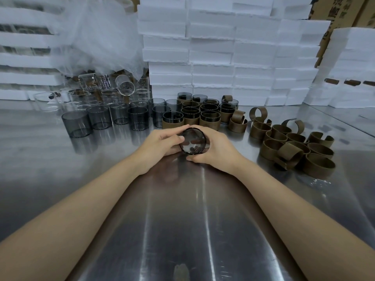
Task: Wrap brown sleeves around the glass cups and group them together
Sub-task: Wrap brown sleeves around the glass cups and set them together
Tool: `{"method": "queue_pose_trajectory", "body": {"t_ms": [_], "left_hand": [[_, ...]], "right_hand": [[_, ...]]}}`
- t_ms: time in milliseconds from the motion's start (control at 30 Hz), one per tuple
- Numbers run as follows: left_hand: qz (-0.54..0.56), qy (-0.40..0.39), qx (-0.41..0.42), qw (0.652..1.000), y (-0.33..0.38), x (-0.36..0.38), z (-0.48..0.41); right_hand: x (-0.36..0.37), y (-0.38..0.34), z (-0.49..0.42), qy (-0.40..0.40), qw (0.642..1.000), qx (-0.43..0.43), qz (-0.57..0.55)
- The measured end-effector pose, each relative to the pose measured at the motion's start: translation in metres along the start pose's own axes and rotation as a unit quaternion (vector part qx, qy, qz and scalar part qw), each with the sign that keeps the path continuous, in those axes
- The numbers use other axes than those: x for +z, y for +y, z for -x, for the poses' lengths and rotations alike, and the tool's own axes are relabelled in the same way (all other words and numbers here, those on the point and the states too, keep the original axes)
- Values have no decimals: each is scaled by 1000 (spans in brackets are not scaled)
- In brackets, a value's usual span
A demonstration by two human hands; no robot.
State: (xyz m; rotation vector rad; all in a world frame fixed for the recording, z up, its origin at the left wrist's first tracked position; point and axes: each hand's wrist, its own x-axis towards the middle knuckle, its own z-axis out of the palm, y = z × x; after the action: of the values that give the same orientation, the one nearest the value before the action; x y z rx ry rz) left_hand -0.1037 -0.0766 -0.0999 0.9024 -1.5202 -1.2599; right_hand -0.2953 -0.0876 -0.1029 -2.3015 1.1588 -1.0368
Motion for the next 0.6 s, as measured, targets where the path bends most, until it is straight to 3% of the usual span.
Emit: {"method": "queue_pose_trajectory", "body": {"t_ms": [300, 600], "left_hand": [[28, 43, -3, 999, 3, 3, 0], [-35, 90, -5, 995, 5, 6, 0]], "right_hand": [[0, -8, 2, -9, 1000, -8, 19], [1, -19, 3, -38, 997, -39, 46]]}}
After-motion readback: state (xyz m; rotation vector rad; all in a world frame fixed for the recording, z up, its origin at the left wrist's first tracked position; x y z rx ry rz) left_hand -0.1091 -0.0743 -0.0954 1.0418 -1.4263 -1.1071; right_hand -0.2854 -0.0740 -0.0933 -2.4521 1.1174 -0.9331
